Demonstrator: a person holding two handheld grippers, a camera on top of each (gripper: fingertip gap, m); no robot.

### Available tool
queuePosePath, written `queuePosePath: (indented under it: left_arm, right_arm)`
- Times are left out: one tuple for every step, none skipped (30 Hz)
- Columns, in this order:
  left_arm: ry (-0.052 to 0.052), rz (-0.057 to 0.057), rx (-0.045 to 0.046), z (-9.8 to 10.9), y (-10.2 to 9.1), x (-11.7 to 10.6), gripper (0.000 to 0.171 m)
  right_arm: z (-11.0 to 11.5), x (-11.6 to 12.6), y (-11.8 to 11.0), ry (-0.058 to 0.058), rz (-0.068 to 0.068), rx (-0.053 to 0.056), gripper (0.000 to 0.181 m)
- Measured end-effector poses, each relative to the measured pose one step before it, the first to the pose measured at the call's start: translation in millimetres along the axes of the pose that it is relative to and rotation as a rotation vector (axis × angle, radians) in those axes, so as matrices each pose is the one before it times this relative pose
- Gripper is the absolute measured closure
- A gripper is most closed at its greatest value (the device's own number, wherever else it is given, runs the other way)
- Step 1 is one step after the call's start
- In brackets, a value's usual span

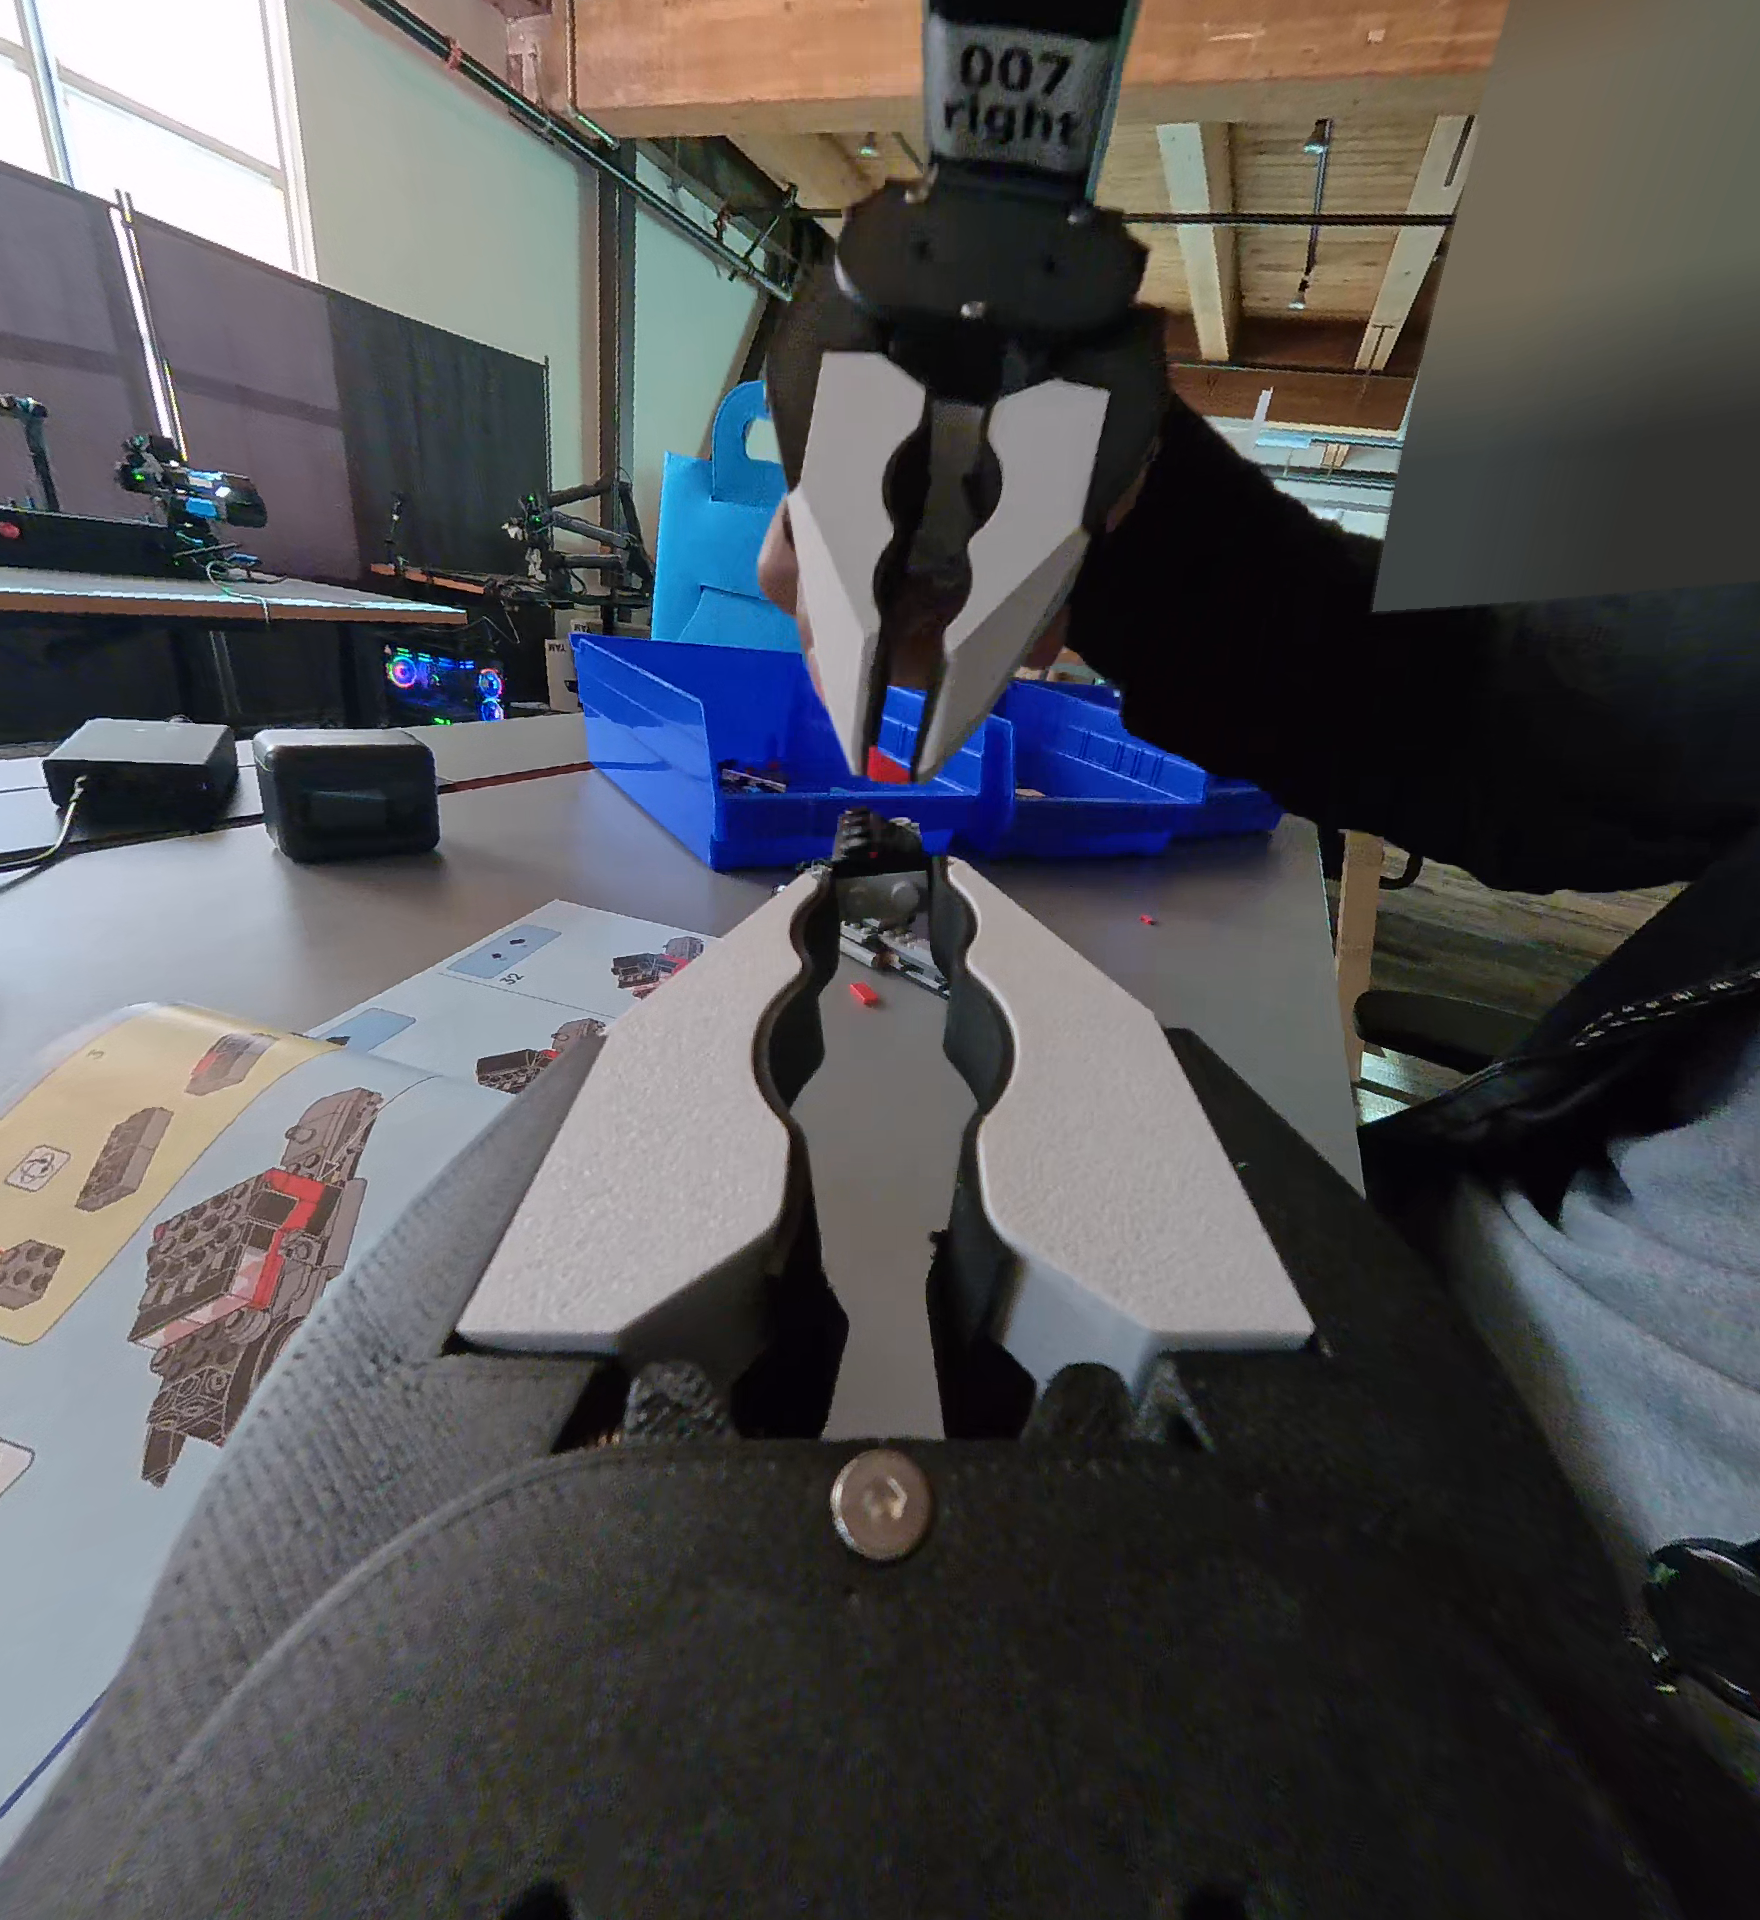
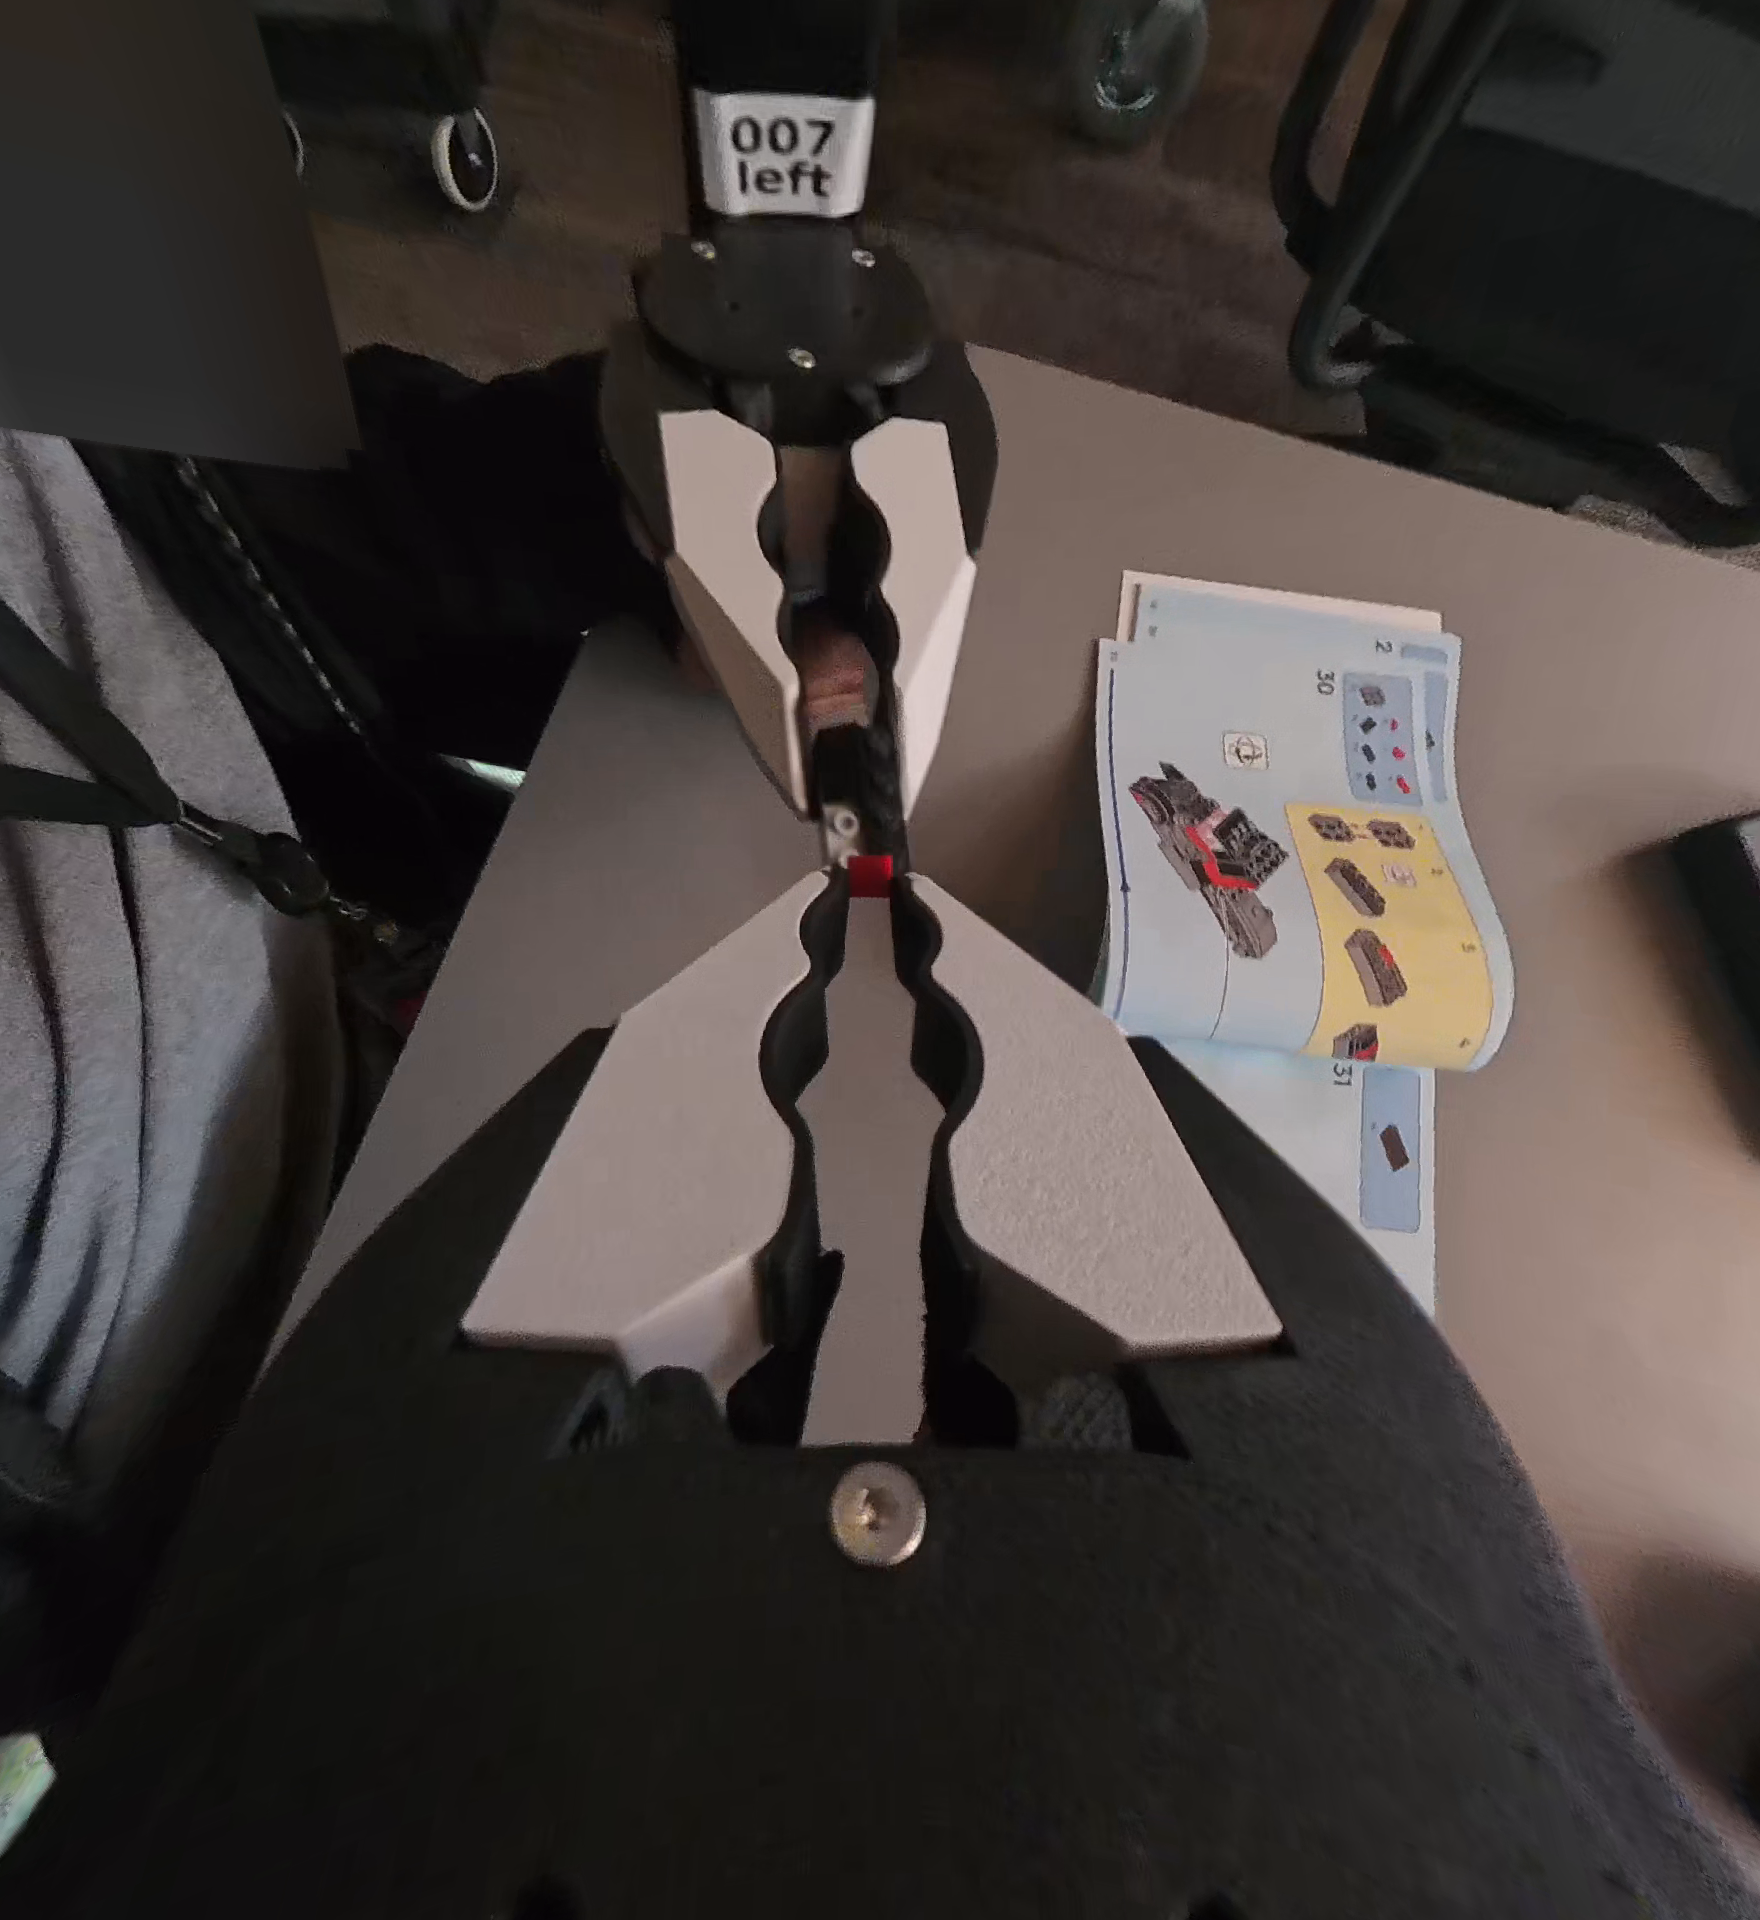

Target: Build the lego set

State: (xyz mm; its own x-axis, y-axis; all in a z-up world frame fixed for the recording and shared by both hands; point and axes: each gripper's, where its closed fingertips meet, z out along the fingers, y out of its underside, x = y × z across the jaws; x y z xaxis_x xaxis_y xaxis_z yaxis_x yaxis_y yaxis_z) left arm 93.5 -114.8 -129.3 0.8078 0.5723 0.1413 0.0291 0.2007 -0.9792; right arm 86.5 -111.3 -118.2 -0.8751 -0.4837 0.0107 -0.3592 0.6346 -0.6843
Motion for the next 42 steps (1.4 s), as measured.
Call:
queuePosePath:
  left_arm:
    - [-0.0001, -0.0001, 0.00052, -0.02, -0.07, 0.08, 0.154]
    - [0.0007, -0.0004, 0.00053, -0.14, -0.02, 0.00, 0.154]
    - [0.0006, -0.0004, 0.00076, -0.03, -0.13, 0.05, 0.154]
    - [0.0009, -0.0005, 0.00102, -0.09, -0.18, 0.05, 0.154]
    - [0.0006, -0.0007, 0.00109, -0.18, -0.12, -0.05, 0.155]
    - [0.0003, -0.0011, 0.00103, -0.04, -0.09, -0.09, 0.155]
    - [0.0001, -0.0013, 0.00109, -0.16, -0.21, -0.07, 0.155]
    - [0.0004, -0.0013, 0.00100, -0.12, -0.11, -0.12, 0.155]
    - [0.0003, -0.0009, 0.00081, -0.04, -0.16, -0.08, 0.155]
    - [0.0004, -0.0005, 0.00050, -0.12, -0.11, -0.02, 0.155]
    - [0.0001, -0.0003, 0.00003, 0.04, 0.09, -0.07, 0.155]
    - [-0.0001, -0.0001, -0.00039, 0.03, 0.05, -0.09, 0.155]
    - [-0.0017, -0.0003, -0.00101, 0.16, 0.08, -0.16, 0.154]
    - [0.0003, 0.0000, -0.00090, 0.08, 0.14, 0.02, 0.154]
    - [-0.0001, 0.0000, -0.00001, 0.00, 0.00, -0.02, 0.154]
    - [-0.0001, -0.0006, 0.00023, 0.00, -0.06, -0.11, 0.154]
    - [0.0004, -0.0003, 0.00011, -0.03, 0.06, -0.07, 0.154]
    - [-0.0004, -0.0006, -0.00001, 0.06, 0.00, -0.10, 0.154]
    - [-0.0014, -0.0007, -0.00044, 0.03, 0.06, -0.23, 0.154]
    - [0.0010, -0.0001, -0.00017, 0.05, 0.02, 0.06, 0.154]
    - [0.0000, -0.0003, 0.00086, -0.16, -0.16, -0.01, 0.155]
    - [0.0003, -0.0006, 0.00057, 0.00, -0.01, -0.08, 0.155]
    - [0.0005, -0.0005, 0.00062, -0.12, -0.13, -0.01, 0.155]
    - [0.0006, -0.0002, 0.00036, 0.02, -0.05, 0.09, 0.155]
    - [0.0002, -0.0003, 0.00007, -0.07, -0.03, -0.01, 0.155]
    - [0.0005, -0.0002, 0.00011, 0.01, -0.01, 0.08, 0.155]
    - [0.0005, -0.0001, 0.00031, 0.01, 0.05, 0.07, 0.155]
    - [0.0000, 0.0000, 0.00046, -0.05, -0.09, -0.05, 0.155]
    - [0.0005, -0.0001, 0.00049, -0.10, -0.09, 0.10, 0.155]
    - [-0.0002, -0.0005, 0.00027, 0.00, -0.06, -0.13, 0.155]
    - [-0.0001, -0.0007, 0.00058, -0.05, -0.01, -0.03, 0.155]
    - [0.0000, -0.0007, 0.00108, -0.16, -0.22, -0.12, 0.155]
    - [-0.0003, -0.0006, 0.00111, -0.16, -0.10, -0.05, 0.155]
    - [0.0006, -0.0001, 0.00077, -0.08, -0.13, 0.12, 0.155]
    - [0.0005, 0.0007, 0.00014, -0.05, -0.02, 0.11, 0.155]
    - [-0.0002, 0.0001, -0.00027, 0.06, 0.06, 0.02, 0.155]
    - [-0.0002, -0.0003, -0.00037, 0.03, 0.05, -0.10, 0.155]
    - [0.0001, -0.0003, 0.00002, 0.00, 0.00, 0.04, 0.155]
    - [0.0000, -0.0005, 0.00036, -0.05, -0.07, -0.02, 0.155]
    - [-0.0004, -0.0010, 0.00055, 0.02, -0.10, -0.13, 0.155]
    - [-0.0001, -0.0008, 0.00065, -0.13, -0.04, -0.09, 0.155]
    - [-0.0001, -0.0006, 0.00084, -0.10, -0.16, -0.09, 0.155]
  right_arm:
    - [1.78, -1.81, -3.46, 0.0011, -0.0154, -0.0085, 0.172]
    - [1.56, -1.81, -2.86, -0.0011, -0.0122, -0.0085, 0.172]
    - [1.45, -0.99, -2.23, 0.0003, -0.0078, -0.0079, 0.172]
    - [1.37, -0.39, -1.57, 0.0029, -0.0070, -0.0081, 0.172]
    - [1.29, -0.81, -0.78, -0.0009, -0.0062, -0.0079, 0.172]
    - [1.17, -0.46, -0.18, -0.0002, -0.0028, -0.0080, 0.172]
    - [1.02, 0.10, 0.51, 0.0025, -0.0028, -0.0090, 0.172]
    - [0.80, -0.21, 0.85, 0.0011, -0.0025, -0.0082, 0.172]
    - [0.76, 0.11, 0.82, 0.0018, -0.0016, -0.0064, 0.172]
    - [0.67, 0.66, 0.93, 0.0043, -0.0008, -0.0063, 0.172]
    - [0.50, 0.71, 0.97, 0.0039, -0.0005, -0.0061, 0.172]
    - [0.39, 0.63, 0.49, 0.0028, 0.0003, -0.0028, 0.172]
    - [0.33, 0.04, 0.33, -0.0007, 0.0010, -0.0017, 0.172]
    - [0.12, -0.13, -0.03, -0.0009, -0.0001, 0.0006, 0.172]
    - [0.14, -0.07, -0.02, 0.0005, -0.0018, -0.0003, 0.172]
    - [-0.04, 0.03, 0.07, 0.0012, -0.0024, -0.0010, 0.172]
    - [-0.06, -0.01, -0.18, 0.0006, -0.0012, 0.0014, 0.172]
    - [-0.01, 0.10, -0.03, 0.0006, 0.0004, 0.0010, 0.172]
    - [-0.04, 0.45, 0.01, 0.0023, 0.0011, 0.0013, 0.172]
    - [-0.01, 0.36, -0.31, 0.0028, 0.0003, 0.0030, 0.172]
    - [-0.02, 0.12, -0.09, 0.0023, -0.0005, 0.0017, 0.172]
    - [0.04, 0.01, -0.16, 0.0021, 0.0000, 0.0014, 0.172]
    - [-0.03, -0.05, -0.07, 0.0018, -0.0002, 0.0012, 0.172]
    - [0.08, -0.56, 0.12, -0.0009, -0.0018, 0.0006, 0.172]
    - [0.00, -0.49, 0.11, -0.0008, -0.0017, -0.0002, 0.172]
    - [0.12, -0.35, -0.09, -0.0003, -0.0008, 0.0011, 0.172]
    - [0.15, -0.29, -0.10, -0.0003, 0.0003, 0.0010, 0.172]
    - [0.04, 0.07, -0.12, 0.0015, 0.0000, 0.0010, 0.172]
    - [0.03, 0.29, -0.27, 0.0021, 0.0001, 0.0015, 0.171]
    - [-0.03, 0.22, -0.11, 0.0014, 0.0005, -0.0001, 0.171]
    - [-0.01, 0.51, -0.16, 0.0023, 0.0006, 0.0009, 0.171]
    - [-0.04, 0.10, -0.15, -0.0001, 0.0009, 0.0013, 0.171]
    - [-0.07, 0.17, -0.31, 0.0009, 0.0007, 0.0016, 0.171]
    - [-0.05, -0.10, -0.17, -0.0004, 0.0000, 0.0013, 0.170]
    - [0.03, -0.21, -0.15, -0.0002, -0.0013, 0.0014, 0.170]
    - [-0.05, -0.03, -0.26, 0.0012, -0.0017, 0.0021, 0.170]
    - [-0.09, -0.30, -0.18, -0.0004, -0.0010, 0.0016, 0.170]
    - [-0.14, 0.04, -0.30, 0.0014, 0.0002, 0.0026, 0.169]
    - [-0.33, 0.09, -0.28, 0.0014, 0.0007, 0.0036, 0.169]
    - [-0.42, -0.47, -0.28, -0.0021, 0.0008, 0.0052, 0.167]
    - [-0.66, -0.36, -0.60, -0.0015, 0.0018, 0.0076, 0.166]
    - [-0.80, -0.09, -0.51, 0.0011, 0.0034, 0.0089, 0.163]
